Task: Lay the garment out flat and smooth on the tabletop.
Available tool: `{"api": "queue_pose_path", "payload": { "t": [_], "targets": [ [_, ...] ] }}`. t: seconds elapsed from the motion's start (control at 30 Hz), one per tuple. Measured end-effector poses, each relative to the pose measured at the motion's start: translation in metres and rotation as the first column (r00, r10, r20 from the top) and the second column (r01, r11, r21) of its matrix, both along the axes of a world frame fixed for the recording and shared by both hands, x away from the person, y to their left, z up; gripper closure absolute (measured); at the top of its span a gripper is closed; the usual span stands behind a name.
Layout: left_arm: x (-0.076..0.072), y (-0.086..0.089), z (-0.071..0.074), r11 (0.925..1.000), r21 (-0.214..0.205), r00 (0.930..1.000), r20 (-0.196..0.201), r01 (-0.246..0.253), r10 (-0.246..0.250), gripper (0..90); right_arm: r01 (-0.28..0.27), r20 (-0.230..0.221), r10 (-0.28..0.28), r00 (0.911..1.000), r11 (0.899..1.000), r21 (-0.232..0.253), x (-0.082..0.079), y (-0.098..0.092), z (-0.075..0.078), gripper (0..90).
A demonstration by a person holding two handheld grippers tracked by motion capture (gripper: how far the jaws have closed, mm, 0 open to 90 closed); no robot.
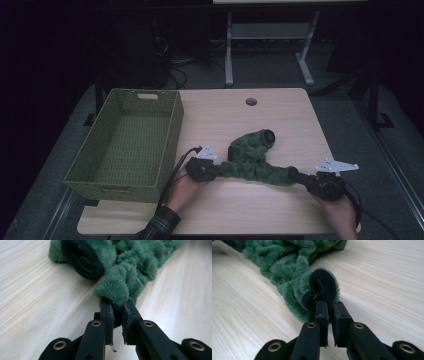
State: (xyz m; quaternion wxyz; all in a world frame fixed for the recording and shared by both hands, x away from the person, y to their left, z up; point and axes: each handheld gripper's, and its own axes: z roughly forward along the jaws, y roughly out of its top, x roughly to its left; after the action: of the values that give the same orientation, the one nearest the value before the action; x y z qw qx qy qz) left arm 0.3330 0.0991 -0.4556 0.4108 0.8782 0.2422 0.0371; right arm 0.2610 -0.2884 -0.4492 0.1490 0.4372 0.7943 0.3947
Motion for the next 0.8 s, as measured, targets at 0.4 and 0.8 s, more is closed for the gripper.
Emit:
{"api": "queue_pose_path", "payload": {
  "t": [0.4,0.8],
  "targets": [
    [-0.044,0.023,0.006,0.9994,0.024,0.9964,-0.08,-0.024,0.026,81.1,-0.039,-0.031,0.039,0.9988,0.999,-0.012,-0.013,-0.003,-0.004,85.2],
    [-0.055,0.023,-0.008,0.9969,0.064,0.9924,-0.111,-0.046,0.053,76.2,-0.071,-0.108,0.067,0.9919,0.997,-0.038,-0.014,0.009,-0.016,83.2]
  ]
}}
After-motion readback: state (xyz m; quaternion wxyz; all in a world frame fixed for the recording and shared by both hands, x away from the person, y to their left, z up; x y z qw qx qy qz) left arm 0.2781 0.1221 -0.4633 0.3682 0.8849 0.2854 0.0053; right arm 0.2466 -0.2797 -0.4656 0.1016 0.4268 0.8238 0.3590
